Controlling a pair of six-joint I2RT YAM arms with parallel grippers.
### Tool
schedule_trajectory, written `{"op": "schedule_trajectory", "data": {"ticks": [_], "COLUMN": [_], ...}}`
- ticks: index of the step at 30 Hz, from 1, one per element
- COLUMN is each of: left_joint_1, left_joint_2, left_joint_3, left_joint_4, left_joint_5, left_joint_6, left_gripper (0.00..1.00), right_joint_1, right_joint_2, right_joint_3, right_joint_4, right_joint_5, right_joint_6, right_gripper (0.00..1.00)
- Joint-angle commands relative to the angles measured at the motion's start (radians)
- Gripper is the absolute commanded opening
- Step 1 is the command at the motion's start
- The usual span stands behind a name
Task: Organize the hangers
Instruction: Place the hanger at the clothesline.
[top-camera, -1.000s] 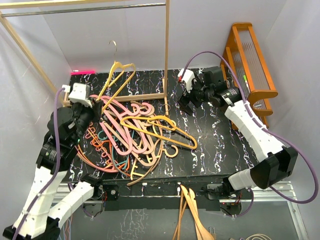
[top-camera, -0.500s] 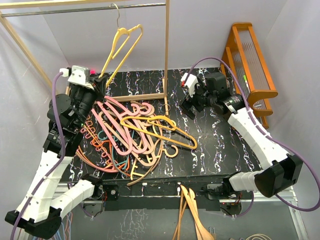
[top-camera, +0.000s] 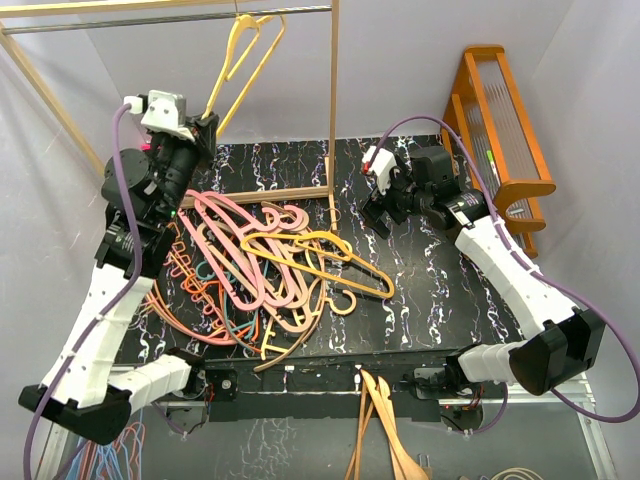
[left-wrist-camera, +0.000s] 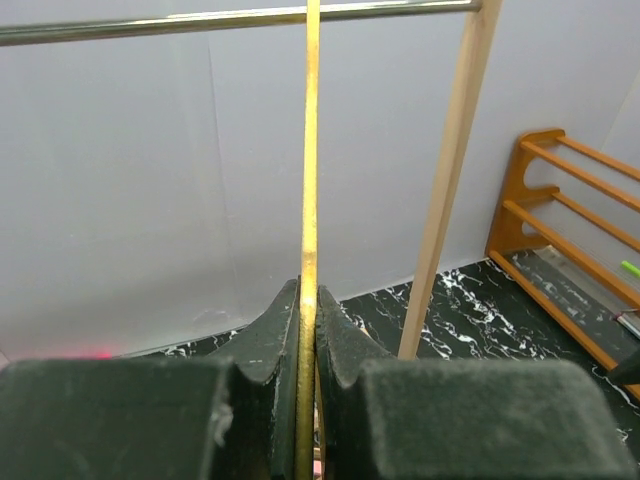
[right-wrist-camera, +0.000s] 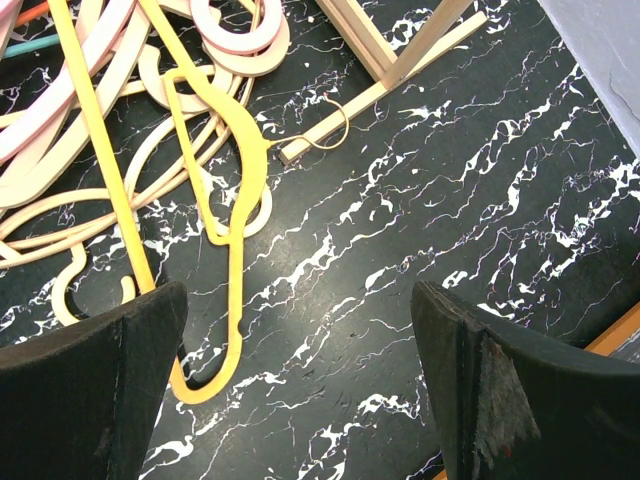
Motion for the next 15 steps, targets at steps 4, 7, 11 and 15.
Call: {"op": "schedule_trajectory", "data": {"ticks": [4, 7, 11, 15], "left_joint_1": [-0.002, -0.002, -0.002, -0.002], "left_joint_2": [0.075, 0.095, 0.118, 0.147], "left_joint_3": [0.085, 0.089, 0.098, 0.111], "left_joint_4": [-0.003, -0.002, -0.007, -0.045], "left_joint_5": [-0.028, -0.044, -0.059, -0.085], "left_joint_6": [-0.016, -0.020, -0.021, -0.028], "left_gripper": [0.00, 0.00, 0.00, 0.00], "right_joint_1": [0.000, 0.000, 0.000, 0.000], "right_joint_2": [-0.038, -0.040, -0.043, -0.045], "right_joint_3": [0.004, 0.004, -0.001, -0.009], "right_joint_4": [0.053, 0.055, 0.055, 0.055], "right_joint_5": [-0.005, -0.004, -0.007, -0.013], "right_joint_6": [0.008, 0.006, 0.007, 0.007], "right_gripper": [0.98, 0.98, 0.98, 0.98]}}
